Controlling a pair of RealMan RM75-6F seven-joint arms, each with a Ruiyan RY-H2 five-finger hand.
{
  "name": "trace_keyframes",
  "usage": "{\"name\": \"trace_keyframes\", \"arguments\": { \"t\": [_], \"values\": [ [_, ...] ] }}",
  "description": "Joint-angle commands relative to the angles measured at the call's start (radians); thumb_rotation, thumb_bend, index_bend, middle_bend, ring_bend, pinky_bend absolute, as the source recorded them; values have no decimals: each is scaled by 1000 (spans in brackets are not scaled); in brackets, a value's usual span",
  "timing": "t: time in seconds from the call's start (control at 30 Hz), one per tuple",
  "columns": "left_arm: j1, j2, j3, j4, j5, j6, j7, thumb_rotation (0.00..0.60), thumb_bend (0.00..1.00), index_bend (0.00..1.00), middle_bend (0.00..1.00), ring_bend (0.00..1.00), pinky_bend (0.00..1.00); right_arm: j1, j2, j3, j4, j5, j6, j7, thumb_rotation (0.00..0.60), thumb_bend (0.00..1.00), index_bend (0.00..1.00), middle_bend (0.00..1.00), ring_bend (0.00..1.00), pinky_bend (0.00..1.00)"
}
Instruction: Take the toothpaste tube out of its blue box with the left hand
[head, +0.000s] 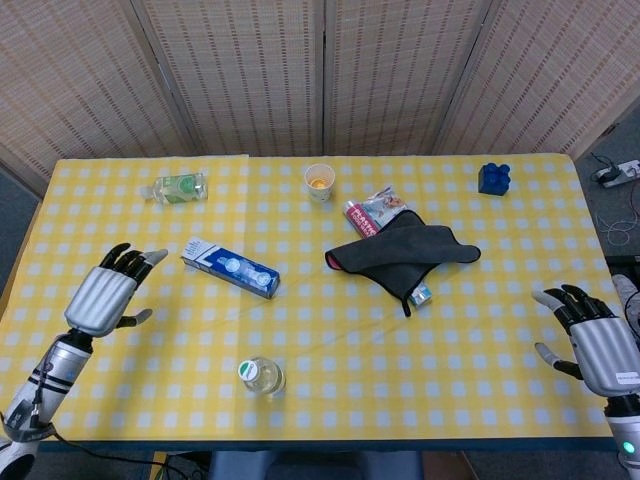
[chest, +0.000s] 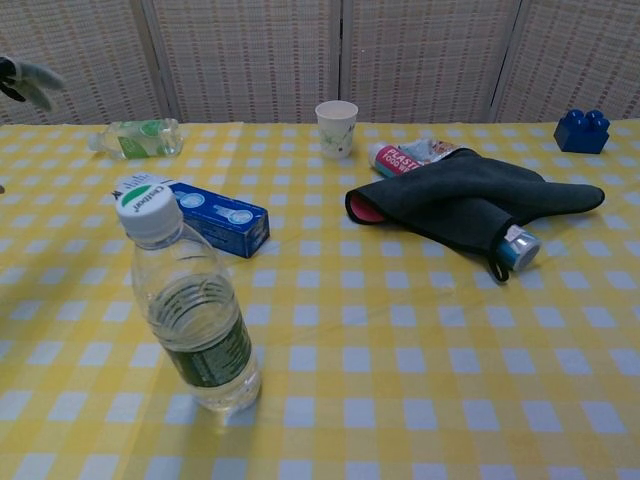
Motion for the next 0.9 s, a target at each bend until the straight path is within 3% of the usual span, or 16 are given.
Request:
{"name": "trace_keyframes", "arguments": {
  "t": [0.03, 0.43, 0.63, 0.9],
  "values": [
    [-65, -39, -17, 47, -18, -70, 2, 600, 146, 118, 211, 197, 97, -2, 3, 0, -3, 0, 2, -3, 600, 172, 236, 249, 159, 306],
    [-232, -150, -33, 138, -107, -247, 115, 600, 146, 107, 191, 180, 92, -2, 6, 0, -6, 4, -5, -4, 600, 178, 236, 249, 159, 306],
    [-301, -208, -42, 165, -218, -335, 224, 600, 146, 102, 177, 176, 84, -3, 6, 1, 1, 11, -8, 6, 600, 180, 236, 249, 159, 306],
    [-368, -289, -37, 183, -345, -376, 363, 600, 150, 136, 178, 173, 80, -1, 6, 3, 7, 13, -12, 14, 600, 180, 236, 249, 159, 306]
  ]
}}
